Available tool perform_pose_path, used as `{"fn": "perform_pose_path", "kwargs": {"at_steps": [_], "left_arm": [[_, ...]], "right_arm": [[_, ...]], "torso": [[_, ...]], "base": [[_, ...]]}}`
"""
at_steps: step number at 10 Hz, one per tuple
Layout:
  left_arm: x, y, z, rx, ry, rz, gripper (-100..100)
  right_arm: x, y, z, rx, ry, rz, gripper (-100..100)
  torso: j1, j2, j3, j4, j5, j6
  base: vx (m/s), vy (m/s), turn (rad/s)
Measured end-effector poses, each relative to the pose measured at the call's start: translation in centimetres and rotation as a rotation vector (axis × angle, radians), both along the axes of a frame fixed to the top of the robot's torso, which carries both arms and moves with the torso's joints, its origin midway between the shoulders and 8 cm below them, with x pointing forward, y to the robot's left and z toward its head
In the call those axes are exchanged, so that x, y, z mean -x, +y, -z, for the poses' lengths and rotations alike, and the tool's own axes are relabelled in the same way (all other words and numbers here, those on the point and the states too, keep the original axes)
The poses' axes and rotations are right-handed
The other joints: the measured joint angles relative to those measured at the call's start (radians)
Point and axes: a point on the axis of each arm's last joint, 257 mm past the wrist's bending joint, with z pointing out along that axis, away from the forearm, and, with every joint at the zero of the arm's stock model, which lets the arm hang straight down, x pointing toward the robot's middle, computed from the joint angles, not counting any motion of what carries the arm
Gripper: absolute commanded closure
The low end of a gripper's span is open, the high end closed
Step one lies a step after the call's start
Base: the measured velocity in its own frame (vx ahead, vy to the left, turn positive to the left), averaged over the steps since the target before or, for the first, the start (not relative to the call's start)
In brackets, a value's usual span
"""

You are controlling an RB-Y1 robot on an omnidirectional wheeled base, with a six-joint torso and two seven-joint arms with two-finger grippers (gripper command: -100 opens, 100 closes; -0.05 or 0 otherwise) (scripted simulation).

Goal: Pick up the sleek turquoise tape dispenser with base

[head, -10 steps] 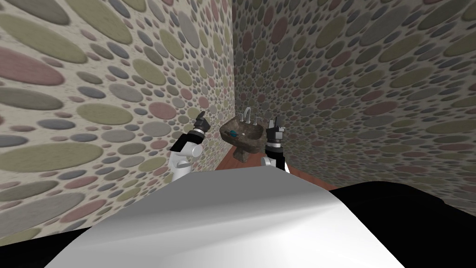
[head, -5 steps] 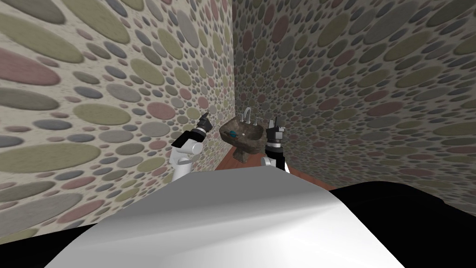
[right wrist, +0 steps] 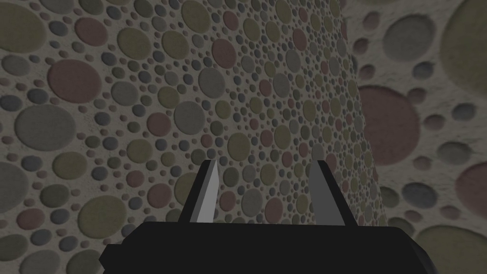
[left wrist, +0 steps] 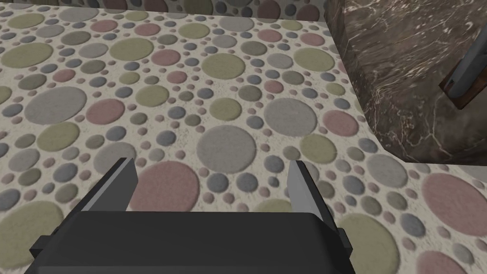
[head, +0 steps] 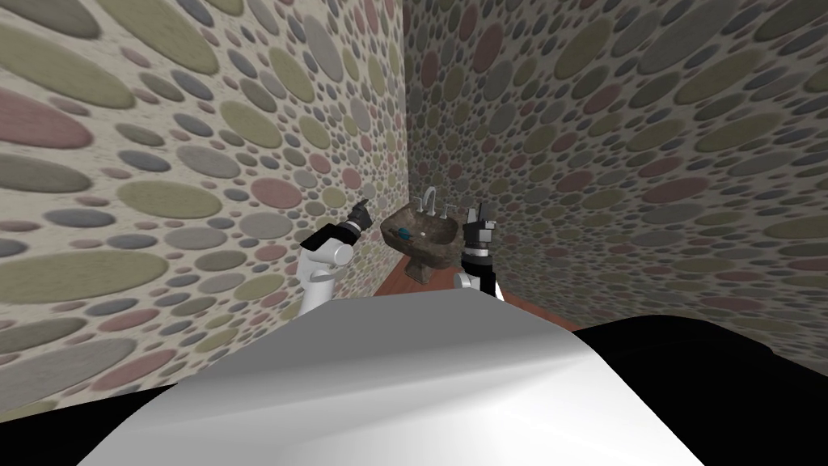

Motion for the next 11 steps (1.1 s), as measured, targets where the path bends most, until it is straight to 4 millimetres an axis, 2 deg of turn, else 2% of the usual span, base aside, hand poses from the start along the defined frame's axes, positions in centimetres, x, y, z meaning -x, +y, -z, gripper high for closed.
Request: {"fn": "perform_pose_path", "kwargs": {"at_steps": [11], "left_arm": [[-1.5, -1.6, 4.9, -0.071, 0.254, 0.071, -100]], "right_arm": [[0.0, 0.0, 0.0, 0.000, 0.000, 0.000, 0]], "torso": [[-0.001, 0.000, 0.000, 0.000, 0.000, 0.000]], "base": [[0.013, -0.026, -0.003]]}}
